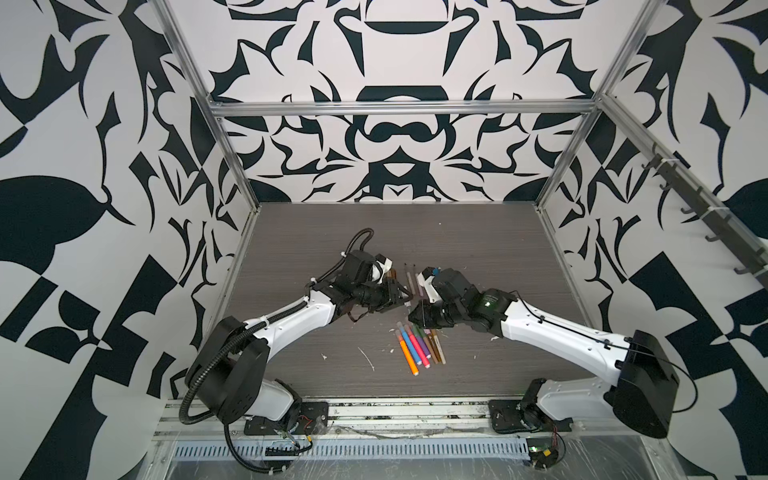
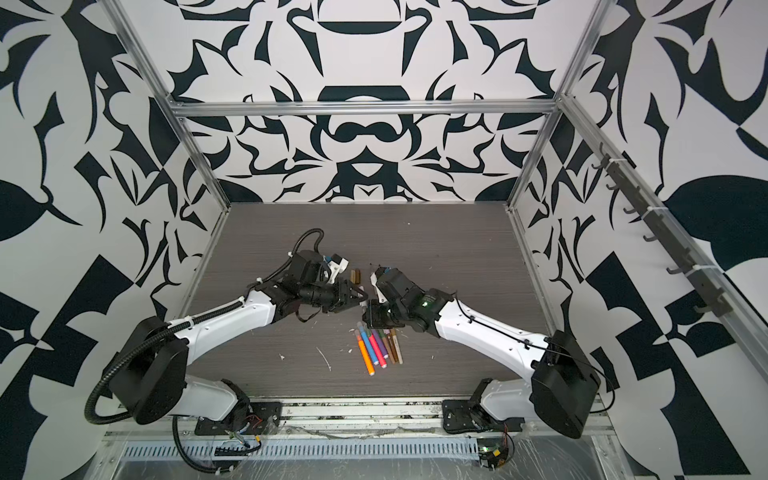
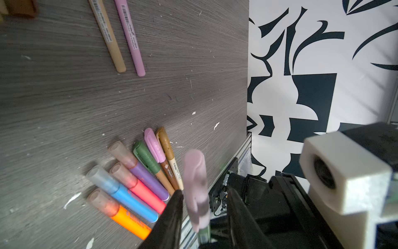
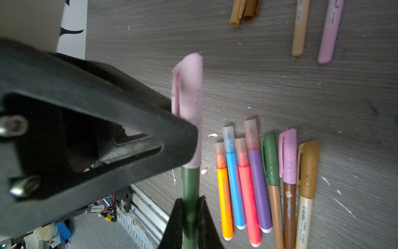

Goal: Open the pen caps
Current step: 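Lift the green pen toward the left gripper while the left gripper grips its pink cap, then pull the pale pink cap off with the left gripper away from the right gripper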

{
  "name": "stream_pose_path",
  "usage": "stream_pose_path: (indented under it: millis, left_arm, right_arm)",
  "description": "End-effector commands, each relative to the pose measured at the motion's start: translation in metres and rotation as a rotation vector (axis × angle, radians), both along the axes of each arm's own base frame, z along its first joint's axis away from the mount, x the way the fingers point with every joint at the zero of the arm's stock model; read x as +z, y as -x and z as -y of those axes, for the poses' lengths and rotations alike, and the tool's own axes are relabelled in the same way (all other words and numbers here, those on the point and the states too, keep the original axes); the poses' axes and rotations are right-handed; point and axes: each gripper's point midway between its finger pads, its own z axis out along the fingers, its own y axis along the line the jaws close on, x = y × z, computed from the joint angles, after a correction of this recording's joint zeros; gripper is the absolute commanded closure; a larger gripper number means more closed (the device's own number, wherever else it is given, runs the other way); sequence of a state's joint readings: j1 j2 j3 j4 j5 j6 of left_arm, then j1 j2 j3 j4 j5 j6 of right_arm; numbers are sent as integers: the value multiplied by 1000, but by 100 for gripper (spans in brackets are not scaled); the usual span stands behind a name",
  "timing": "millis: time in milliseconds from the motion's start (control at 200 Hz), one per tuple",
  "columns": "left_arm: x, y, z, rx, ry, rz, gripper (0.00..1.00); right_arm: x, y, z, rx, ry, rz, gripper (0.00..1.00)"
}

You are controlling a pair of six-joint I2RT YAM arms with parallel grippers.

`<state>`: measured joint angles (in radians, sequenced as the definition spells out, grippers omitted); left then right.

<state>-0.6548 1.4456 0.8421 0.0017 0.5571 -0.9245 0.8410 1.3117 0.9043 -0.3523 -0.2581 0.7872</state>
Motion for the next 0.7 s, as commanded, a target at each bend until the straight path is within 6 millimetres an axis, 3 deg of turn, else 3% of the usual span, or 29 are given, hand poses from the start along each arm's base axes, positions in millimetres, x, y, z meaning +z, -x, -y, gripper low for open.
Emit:
stream_pose_path:
  millis: [0,285,695]
  left_arm:
    - [-9,-1,-1,13,-11,-3,65]
    - [-6,-2,-2,11,-26,4,75]
    - [-8,-11,-11,51,-65,20,73]
  right_arm:
    - [27,-5,-12,22,-75,47,93]
    - [21,-4,-16,20,-99,29,93]
    - [10,0,-16,20,-94,-2,93]
